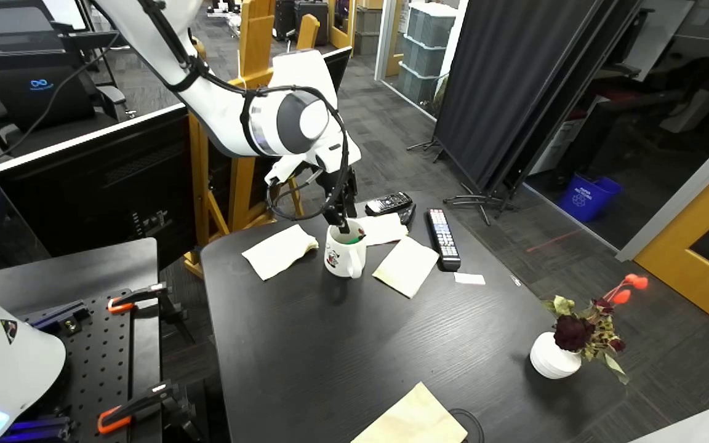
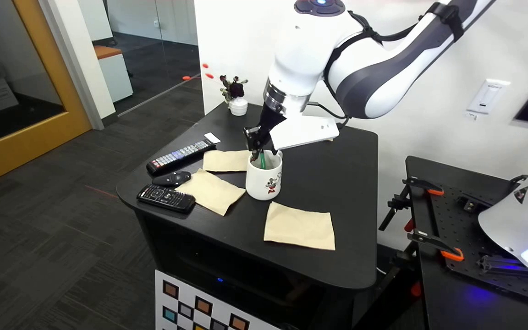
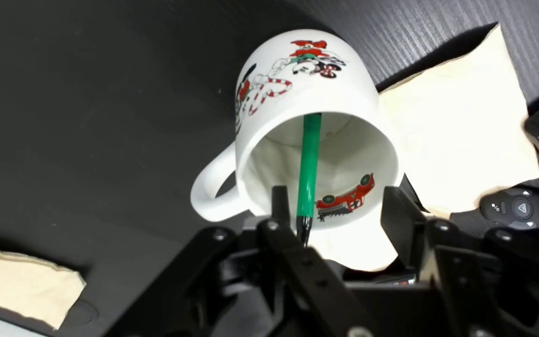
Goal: Remove the pen from the mug and put it on the table
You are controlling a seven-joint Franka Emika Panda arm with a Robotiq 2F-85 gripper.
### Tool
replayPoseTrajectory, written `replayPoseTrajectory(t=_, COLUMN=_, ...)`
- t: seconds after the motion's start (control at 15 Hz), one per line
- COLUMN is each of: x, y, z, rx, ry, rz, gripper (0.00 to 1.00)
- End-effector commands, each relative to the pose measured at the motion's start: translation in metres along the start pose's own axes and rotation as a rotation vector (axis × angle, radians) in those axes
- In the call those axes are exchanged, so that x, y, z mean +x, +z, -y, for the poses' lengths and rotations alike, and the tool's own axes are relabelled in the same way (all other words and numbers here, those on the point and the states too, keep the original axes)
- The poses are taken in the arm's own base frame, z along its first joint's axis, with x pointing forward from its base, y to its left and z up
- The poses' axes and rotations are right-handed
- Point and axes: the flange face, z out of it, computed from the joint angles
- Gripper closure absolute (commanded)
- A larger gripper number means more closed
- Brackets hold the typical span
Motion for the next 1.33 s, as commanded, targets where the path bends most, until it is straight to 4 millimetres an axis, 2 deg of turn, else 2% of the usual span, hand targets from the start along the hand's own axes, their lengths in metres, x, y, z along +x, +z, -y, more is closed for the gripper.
replayPoseTrajectory(t=0.0, x=0.005, y=0.009, z=0.006, rx=0.02, ry=0.017, rz=-0.011, gripper=0.48)
replayPoseTrajectory(t=0.47, x=0.004, y=0.02, z=0.006, rx=0.01, ry=0.031, rz=0.0, gripper=0.57)
replayPoseTrajectory(t=1.2, x=0.005, y=0.036, z=0.003, rx=-0.005, ry=0.076, rz=-0.002, gripper=0.6)
replayPoseTrajectory(t=1.27, x=0.005, y=0.037, z=0.003, rx=-0.009, ry=0.078, rz=-0.002, gripper=0.63)
